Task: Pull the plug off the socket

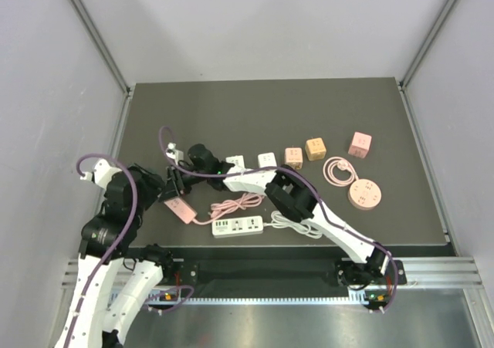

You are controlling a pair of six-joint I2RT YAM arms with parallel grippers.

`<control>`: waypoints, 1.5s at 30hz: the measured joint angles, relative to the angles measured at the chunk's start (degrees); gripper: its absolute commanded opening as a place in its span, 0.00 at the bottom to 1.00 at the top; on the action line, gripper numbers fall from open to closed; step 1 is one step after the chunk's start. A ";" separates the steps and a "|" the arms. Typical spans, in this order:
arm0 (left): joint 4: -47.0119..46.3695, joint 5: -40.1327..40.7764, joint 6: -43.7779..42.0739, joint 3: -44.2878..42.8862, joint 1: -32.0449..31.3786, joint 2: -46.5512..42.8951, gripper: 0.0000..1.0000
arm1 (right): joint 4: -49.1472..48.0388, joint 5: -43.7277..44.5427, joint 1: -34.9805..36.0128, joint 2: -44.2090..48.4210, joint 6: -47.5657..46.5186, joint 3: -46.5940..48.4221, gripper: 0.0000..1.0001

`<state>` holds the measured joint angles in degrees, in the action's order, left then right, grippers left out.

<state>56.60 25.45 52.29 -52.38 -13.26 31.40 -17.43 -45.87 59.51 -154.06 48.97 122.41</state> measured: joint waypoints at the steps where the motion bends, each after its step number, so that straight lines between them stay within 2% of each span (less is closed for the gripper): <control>1: -0.26 -1.07 0.02 -0.35 -0.02 -0.90 0.00 | -0.20 0.87 -0.44 -0.74 1.16 -1.22 0.00; 4: -0.44 -2.60 0.04 -0.44 -0.02 -1.99 0.00 | 1.64 1.92 -1.18 -1.86 4.26 -2.84 0.00; 8: 1.88 -1.64 0.04 -1.86 -0.07 -1.31 0.00 | 3.43 3.67 -0.94 -1.16 2.69 -2.84 0.00; 15: 10.47 9.73 -0.04 -13.16 -0.13 1.05 0.00 | 5.55 5.16 0.13 -0.87 0.35 -1.88 0.02; 21: 11.58 14.75 -2.99 -17.86 -0.13 0.96 0.00 | 9.18 6.69 2.23 -3.41 -2.58 3.78 0.09; 24: 11.41 15.30 -5.01 -18.71 -0.13 1.01 0.00 | 10.01 7.28 3.54 -3.43 -4.59 4.33 0.20; 25: 11.10 15.39 -5.62 -18.86 -0.13 1.01 0.00 | 10.29 7.28 4.02 -3.43 -5.20 4.44 0.33; 26: 10.75 15.41 -6.05 -18.93 -0.13 1.01 0.00 | 10.62 7.26 4.26 -3.43 -5.79 4.55 0.42; 28: 10.34 15.23 -6.69 -18.93 -0.13 1.09 0.00 | 11.28 6.99 4.48 -3.43 -6.80 5.01 0.56; 29: 10.19 15.02 -6.97 -18.93 -0.13 1.14 0.00 | 11.39 6.86 4.50 -3.43 -7.58 5.60 0.66; 31: 9.97 14.56 -7.32 -18.93 -0.13 1.31 0.00 | 11.58 6.93 4.50 -3.32 -9.40 6.56 0.71; 32: 9.86 14.40 -7.48 -18.93 -0.13 1.40 0.00 | 12.11 7.06 4.44 -3.19 -10.34 6.91 0.77; 37: 9.75 13.38 -7.65 -18.67 -0.13 1.51 0.00 | 17.53 8.72 3.65 -2.78 -14.34 10.03 0.90; 45: 9.46 11.67 -7.91 -18.27 -0.13 1.55 0.00 | 24.98 14.82 -0.28 -1.92 -20.63 12.90 0.96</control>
<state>66.06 37.12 44.38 -70.65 -13.39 32.95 7.55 -31.05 59.22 -155.98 28.34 135.31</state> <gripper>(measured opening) 0.657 0.944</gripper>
